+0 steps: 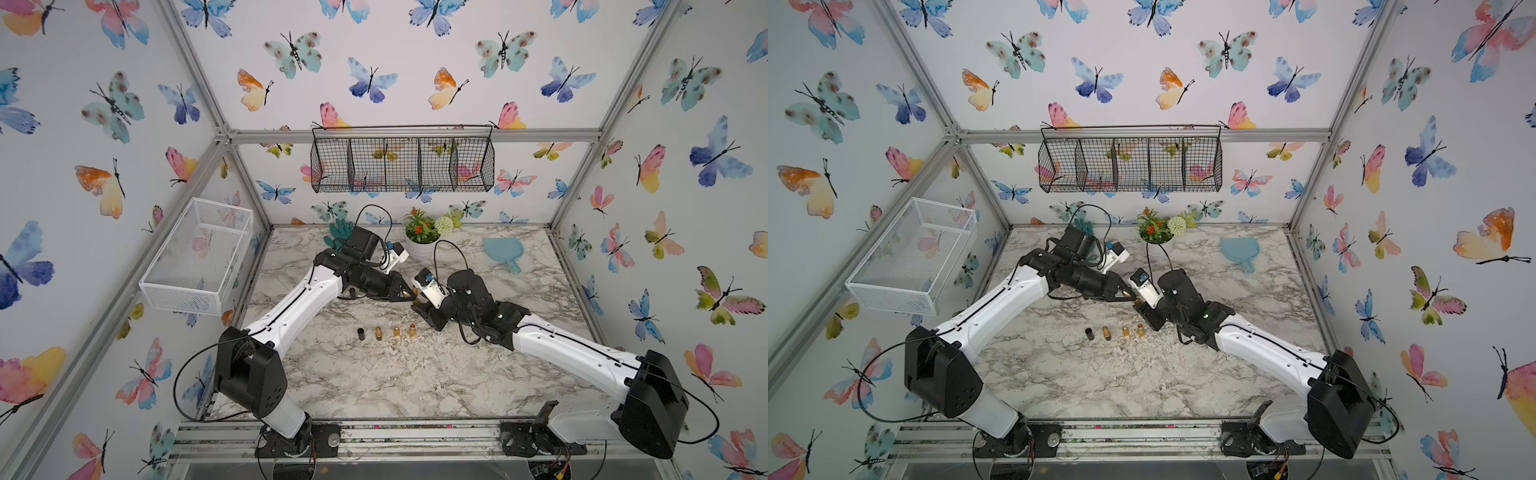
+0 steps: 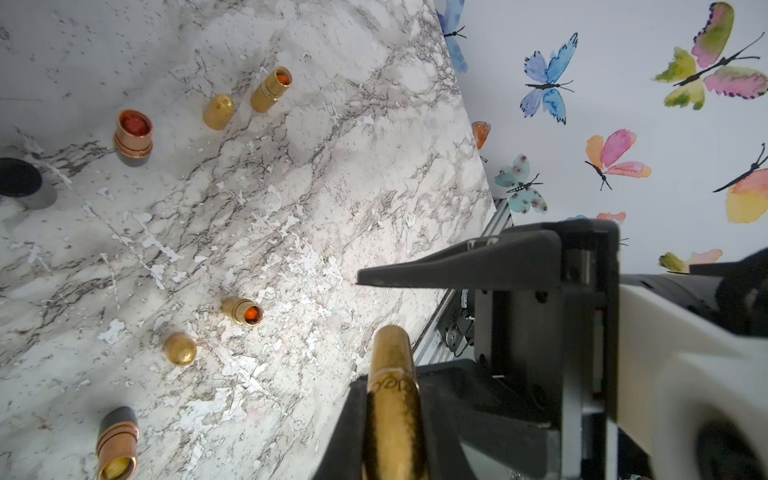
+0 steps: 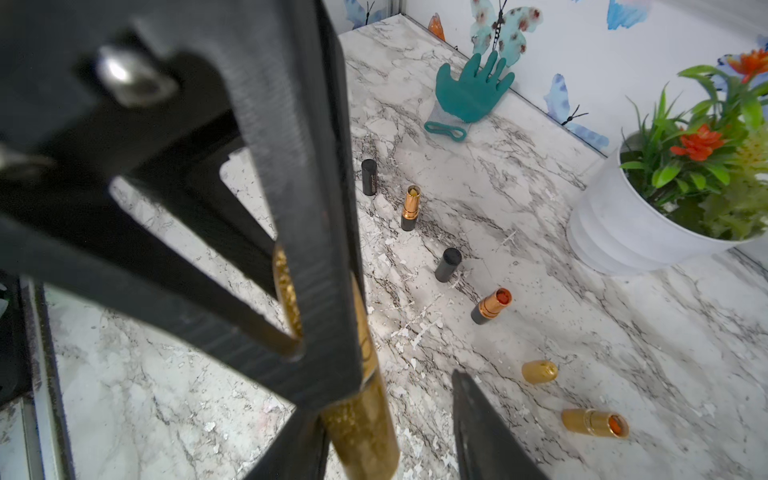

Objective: Open the lipstick cap
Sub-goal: Open the cover of the lipstick.

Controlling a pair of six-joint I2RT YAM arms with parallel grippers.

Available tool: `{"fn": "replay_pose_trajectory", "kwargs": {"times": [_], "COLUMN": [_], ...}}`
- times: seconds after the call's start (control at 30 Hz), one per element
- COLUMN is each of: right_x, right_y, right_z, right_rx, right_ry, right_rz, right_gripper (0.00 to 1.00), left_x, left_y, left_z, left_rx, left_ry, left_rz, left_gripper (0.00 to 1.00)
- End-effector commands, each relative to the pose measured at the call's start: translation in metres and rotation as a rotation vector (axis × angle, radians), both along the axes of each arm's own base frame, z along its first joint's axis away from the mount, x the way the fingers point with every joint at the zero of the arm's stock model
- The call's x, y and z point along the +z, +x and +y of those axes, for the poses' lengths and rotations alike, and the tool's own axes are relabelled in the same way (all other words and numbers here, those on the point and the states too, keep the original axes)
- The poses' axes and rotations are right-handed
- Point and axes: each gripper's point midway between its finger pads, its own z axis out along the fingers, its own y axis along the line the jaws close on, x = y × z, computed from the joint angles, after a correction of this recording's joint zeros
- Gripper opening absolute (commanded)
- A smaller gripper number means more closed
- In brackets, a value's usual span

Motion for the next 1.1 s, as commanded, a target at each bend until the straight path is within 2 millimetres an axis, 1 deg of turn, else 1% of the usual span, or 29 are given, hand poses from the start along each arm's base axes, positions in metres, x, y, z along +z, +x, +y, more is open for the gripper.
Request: {"fn": "replay_pose_trajectory", "kwargs": {"times": [0.0,0.1,0.2,0.3,0.4,0.5,0.57,0.67,0.8,0.93,1.07], "right_x": [0.02,0.02,0.02,0.017,0.01,0.0,-0.006,-0.009,-0.013,-0.023,-0.02], "right_y": [0.007,0.004,0.003,0.003,0.002,-0.001,-0.003,-0.005,-0.007,-0.009,-0.011], "right_z": [0.008,0.009,0.007,0.001,-0.008,-0.021,-0.03,-0.042,-0.051,-0.062,-0.07], "right_rx": [0.015,0.032,0.034,0.02,-0.009,-0.041,-0.062,-0.099,-0.126,-0.161,-0.176], "right_ry": [0.052,0.059,0.048,0.021,-0.016,-0.06,-0.085,-0.134,-0.163,-0.196,-0.201], "right_rz": [-0.049,-0.055,-0.057,-0.056,-0.048,-0.033,-0.025,-0.008,0.014,0.022,0.007], "right_gripper": [0.4,0.24,0.11,0.05,0.03,0.02,0.02,0.02,0.02,0.02,0.02], "left_x": [0.008,0.008,0.006,0.007,0.013,0.023,0.028,0.024,0.029,0.037,0.046], "left_y": [-0.008,-0.006,-0.002,0.005,0.017,0.03,0.036,0.046,0.054,0.058,0.062], "left_z": [0.001,0.0,0.001,0.005,0.016,0.03,0.034,0.039,0.04,0.038,0.042], "left_rx": [-0.032,-0.034,-0.024,-0.003,0.038,0.082,0.098,0.12,0.123,0.125,0.142], "left_ry": [-0.026,-0.026,-0.016,-0.016,-0.018,-0.036,-0.038,0.007,-0.024,-0.034,-0.058], "left_rz": [-0.005,-0.005,-0.004,-0.005,-0.024,-0.044,-0.06,-0.085,-0.073,-0.086,-0.086], "left_gripper": [0.0,0.0,0.0,0.0,0.0,0.0,0.0,0.0,0.0,0.0,0.0]}}
